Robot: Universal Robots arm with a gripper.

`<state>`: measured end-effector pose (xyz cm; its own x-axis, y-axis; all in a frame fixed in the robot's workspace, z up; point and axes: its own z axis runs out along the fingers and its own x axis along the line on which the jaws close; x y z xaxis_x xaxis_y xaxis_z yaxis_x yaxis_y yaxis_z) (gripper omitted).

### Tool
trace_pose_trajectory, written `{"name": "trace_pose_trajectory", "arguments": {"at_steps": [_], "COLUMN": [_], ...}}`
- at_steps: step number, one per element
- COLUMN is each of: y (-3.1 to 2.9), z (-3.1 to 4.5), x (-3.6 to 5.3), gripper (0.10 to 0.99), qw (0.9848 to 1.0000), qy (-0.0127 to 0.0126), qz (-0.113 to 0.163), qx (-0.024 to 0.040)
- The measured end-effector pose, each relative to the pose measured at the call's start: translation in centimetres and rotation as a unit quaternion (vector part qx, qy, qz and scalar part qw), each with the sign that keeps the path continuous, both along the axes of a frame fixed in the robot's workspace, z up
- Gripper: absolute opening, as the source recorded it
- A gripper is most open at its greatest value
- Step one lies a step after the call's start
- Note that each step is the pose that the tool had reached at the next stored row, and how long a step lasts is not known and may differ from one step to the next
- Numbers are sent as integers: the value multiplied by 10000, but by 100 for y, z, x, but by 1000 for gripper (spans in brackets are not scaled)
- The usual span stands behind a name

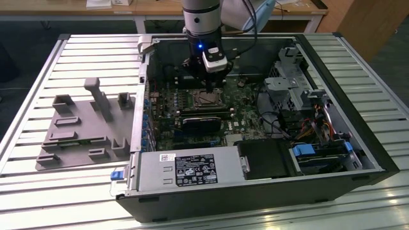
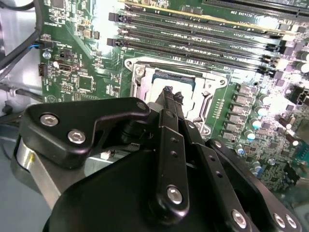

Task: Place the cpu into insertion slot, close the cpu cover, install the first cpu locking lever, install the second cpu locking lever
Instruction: 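Install the first cpu locking lever, then install the second cpu locking lever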

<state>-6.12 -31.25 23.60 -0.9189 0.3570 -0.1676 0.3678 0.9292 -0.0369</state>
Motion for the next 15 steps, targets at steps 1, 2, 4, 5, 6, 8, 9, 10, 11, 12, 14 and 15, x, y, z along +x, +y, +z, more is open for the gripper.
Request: {"name": "trace_pose_trajectory", "arguments": {"at_steps": [1,2,4,5,6,8,9,10,11,12,14,15], "y": [0,0,0,0,0,0,0,0,0,0,0,-5], "z": [8,8,9,8,8,8,8,9,9,8,9,9], "x": [0,0,0,0,0,0,0,0,0,0,0,0], "gripper": [102,102,102,102,102,102,102,102,102,102,102,102], "qw": [10000,10000,10000,10000,10000,10000,10000,10000,10000,10000,10000,10000], "qy": [0,0,0,0,0,0,0,0,1,0,0,0], "qz": [0,0,0,1,0,1,0,0,1,1,1,1], "qx": [1,2,9,10,10,12,12,12,13,14,15,16]}}
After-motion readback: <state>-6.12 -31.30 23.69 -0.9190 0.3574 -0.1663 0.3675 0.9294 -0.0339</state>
